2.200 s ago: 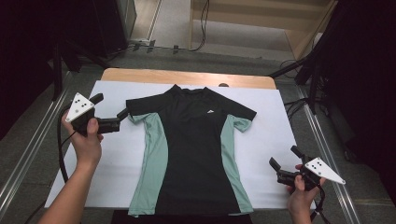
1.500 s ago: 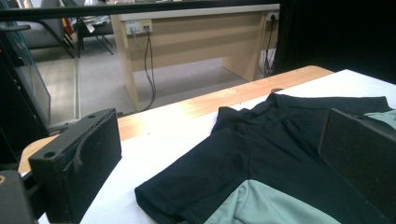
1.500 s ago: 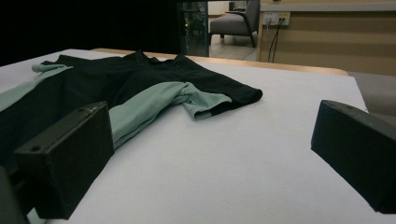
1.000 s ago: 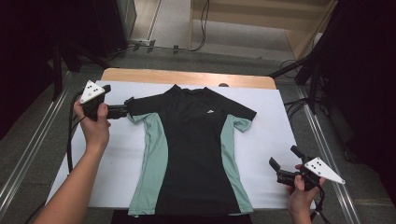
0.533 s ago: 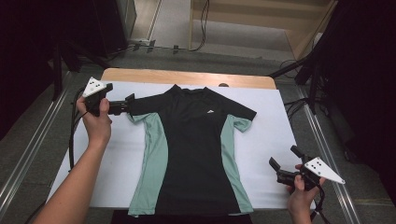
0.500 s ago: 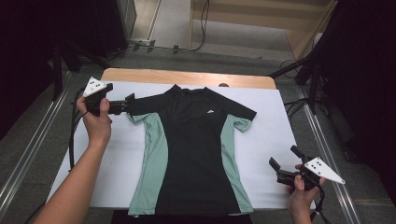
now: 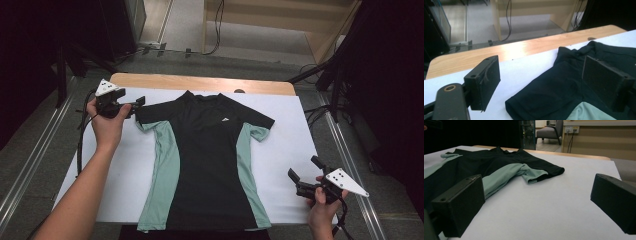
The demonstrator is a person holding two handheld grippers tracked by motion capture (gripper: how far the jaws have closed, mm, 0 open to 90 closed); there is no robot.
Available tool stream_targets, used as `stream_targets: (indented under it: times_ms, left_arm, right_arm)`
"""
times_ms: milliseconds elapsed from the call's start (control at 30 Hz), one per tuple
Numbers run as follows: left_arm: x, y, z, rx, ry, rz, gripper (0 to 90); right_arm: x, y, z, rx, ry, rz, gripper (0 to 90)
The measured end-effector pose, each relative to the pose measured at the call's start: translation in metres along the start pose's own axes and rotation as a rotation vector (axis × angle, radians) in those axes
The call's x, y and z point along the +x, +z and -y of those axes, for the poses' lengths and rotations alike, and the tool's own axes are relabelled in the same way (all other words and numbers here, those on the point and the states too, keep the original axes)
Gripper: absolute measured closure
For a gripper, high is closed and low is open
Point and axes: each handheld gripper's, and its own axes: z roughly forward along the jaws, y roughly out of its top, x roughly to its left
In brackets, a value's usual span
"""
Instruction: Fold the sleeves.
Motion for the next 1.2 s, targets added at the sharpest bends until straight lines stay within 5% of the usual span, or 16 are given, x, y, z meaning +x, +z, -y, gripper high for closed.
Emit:
stream_targets:
  times_ms: [467, 867, 1200]
  left_arm:
    - [0.025, 0.024, -0.001, 0.153, -0.125, 0.054, 29.5]
    - [0.043, 0.045, 0.016, 0.255, -0.191, 0.029, 34.8]
    - [0.049, 0.059, 0.028, 0.337, -0.207, 0.037, 36.9]
  right_arm:
    - [0.0, 0.0, 0.0, 0.001, -0.002, -0.001, 0.0]
    - [0.0, 0.001, 0.0, 0.003, -0.007, 0.0, 0.0]
    - [0.0, 0.001, 0.0, 0.005, -0.008, -0.001, 0.0]
